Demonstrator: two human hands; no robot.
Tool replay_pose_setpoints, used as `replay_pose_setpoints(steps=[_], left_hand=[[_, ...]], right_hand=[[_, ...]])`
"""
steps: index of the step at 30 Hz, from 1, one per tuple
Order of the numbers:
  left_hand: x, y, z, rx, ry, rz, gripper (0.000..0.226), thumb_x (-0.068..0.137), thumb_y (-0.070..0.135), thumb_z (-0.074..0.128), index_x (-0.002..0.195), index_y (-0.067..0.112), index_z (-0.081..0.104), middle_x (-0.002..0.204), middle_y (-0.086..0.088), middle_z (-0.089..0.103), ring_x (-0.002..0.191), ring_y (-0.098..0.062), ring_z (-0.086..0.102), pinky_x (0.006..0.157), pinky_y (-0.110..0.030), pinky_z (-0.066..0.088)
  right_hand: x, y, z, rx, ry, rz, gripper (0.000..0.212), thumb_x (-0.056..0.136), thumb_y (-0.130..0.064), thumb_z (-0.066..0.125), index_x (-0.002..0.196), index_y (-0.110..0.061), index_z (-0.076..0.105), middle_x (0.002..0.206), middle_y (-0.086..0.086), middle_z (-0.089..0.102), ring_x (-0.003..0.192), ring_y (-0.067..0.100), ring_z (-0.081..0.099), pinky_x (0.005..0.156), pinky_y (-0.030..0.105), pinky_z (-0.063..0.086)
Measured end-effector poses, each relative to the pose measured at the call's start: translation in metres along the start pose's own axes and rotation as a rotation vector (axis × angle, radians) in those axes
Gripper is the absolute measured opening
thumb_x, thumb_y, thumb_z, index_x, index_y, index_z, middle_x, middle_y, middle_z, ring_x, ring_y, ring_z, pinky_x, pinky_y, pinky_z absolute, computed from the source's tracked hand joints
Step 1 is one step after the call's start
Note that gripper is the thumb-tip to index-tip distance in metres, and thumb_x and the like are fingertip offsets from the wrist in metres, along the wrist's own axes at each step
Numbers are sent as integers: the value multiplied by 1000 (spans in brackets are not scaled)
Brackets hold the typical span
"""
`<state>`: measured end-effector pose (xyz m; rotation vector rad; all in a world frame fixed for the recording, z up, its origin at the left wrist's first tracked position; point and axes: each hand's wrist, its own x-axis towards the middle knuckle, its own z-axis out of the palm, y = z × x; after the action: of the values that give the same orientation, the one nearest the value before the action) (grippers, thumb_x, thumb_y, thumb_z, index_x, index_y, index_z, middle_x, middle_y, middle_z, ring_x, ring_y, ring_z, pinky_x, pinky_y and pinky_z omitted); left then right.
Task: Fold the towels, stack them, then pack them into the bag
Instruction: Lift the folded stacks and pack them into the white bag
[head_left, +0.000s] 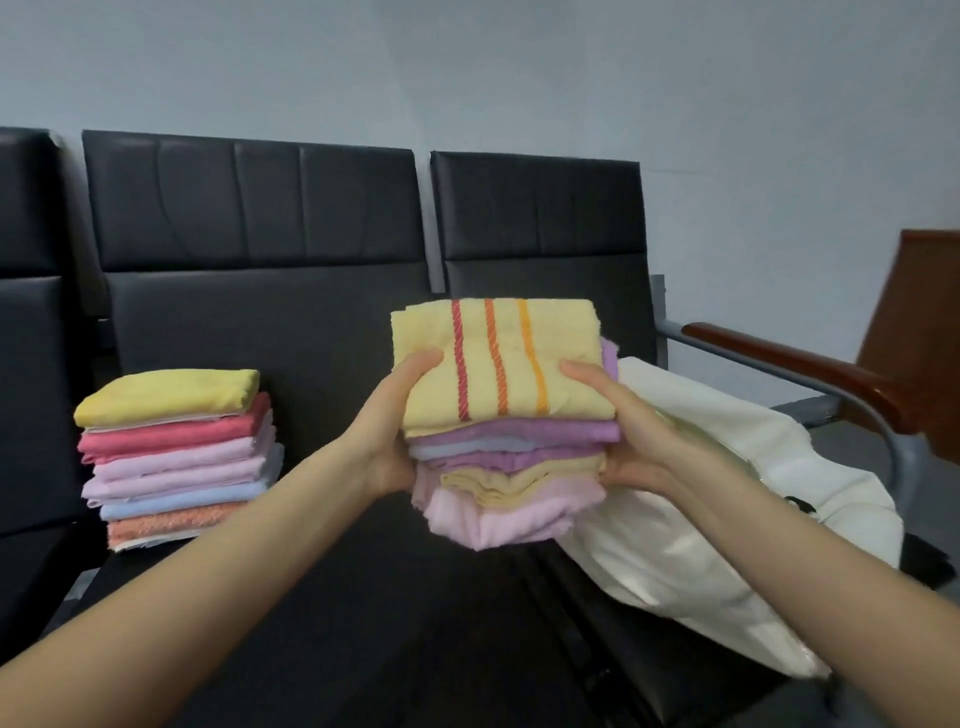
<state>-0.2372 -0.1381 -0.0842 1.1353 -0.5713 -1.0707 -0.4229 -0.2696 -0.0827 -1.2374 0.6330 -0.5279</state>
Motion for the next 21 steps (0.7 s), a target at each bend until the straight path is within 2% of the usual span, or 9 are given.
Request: replay_pose_setpoints(steps=[2, 4, 6, 9, 11, 15, 17, 19, 21], left_hand=[[12, 16, 36, -11, -47, 49, 46, 82, 50, 66, 118, 22, 66, 107, -13, 73, 101, -34, 68, 92, -49, 51], [29, 26, 77, -2, -106, 72, 50, 79, 53, 69, 119, 22, 66, 107, -13, 73, 102, -34, 68, 95, -51, 50], [44, 24, 121, 14, -160, 74, 50, 79, 55, 68, 116, 22, 66, 102, -11, 74, 99, -32, 68, 93, -49, 51], [72, -7, 178, -1, -240, 60, 42, 85, 52, 63, 111, 20, 66, 96, -10, 75, 95, -29, 69, 89, -42, 53], [93, -39, 203, -31, -264, 21, 44, 86, 51, 62, 113, 17, 67, 99, -13, 75, 95, -29, 69, 87, -41, 54], [125, -102, 208, -49, -223, -24, 47, 88, 52, 58, 118, 17, 65, 100, -9, 75, 96, -28, 69, 81, -37, 54], [133, -129, 193, -58, -133, -48, 52, 85, 56, 59, 123, 22, 61, 106, -8, 73, 101, -28, 67, 84, -39, 53], [136, -150, 173, -79, -42, -84, 62, 79, 63, 59, 128, 25, 58, 113, -8, 70, 105, -30, 65, 83, -41, 54], [133, -161, 158, -76, 9, -126, 73, 71, 73, 58, 128, 26, 57, 116, -10, 69, 105, -36, 64, 66, -39, 58]], right_hand=[[-3, -37, -28, -52, 36, -50, 61, 68, -52, 76, 118, -20, 64, 104, 13, 74, 108, 33, 63, 99, 47, 45], [-6, -69, -62, -92, 66, -92, 69, 66, -55, 75, 124, -21, 63, 116, 15, 70, 115, 34, 60, 105, 51, 41], [-15, -93, -98, -122, 114, -127, 78, 60, -58, 79, 126, -20, 61, 120, 15, 68, 116, 35, 61, 103, 50, 43], [-22, -98, -157, -122, 190, -107, 106, 36, -56, 91, 129, -16, 59, 121, 19, 66, 113, 36, 63, 99, 49, 46], [-21, -84, -192, -97, 238, -95, 107, 36, -52, 92, 130, -13, 59, 120, 20, 67, 113, 37, 63, 102, 49, 44], [-9, -39, -230, -70, 285, -39, 79, 61, -46, 85, 127, -10, 60, 116, 21, 68, 112, 36, 63, 100, 49, 46], [5, -21, -234, -139, 251, 19, 88, 51, -49, 89, 127, -12, 60, 117, 19, 68, 115, 35, 62, 106, 52, 42], [22, -14, -230, -225, 169, 77, 90, 54, -52, 86, 130, -13, 57, 121, 17, 67, 118, 34, 61, 109, 52, 39], [38, -16, -222, -320, 124, 135, 91, 55, -58, 83, 131, -17, 54, 123, 14, 67, 118, 33, 60, 109, 51, 40]])
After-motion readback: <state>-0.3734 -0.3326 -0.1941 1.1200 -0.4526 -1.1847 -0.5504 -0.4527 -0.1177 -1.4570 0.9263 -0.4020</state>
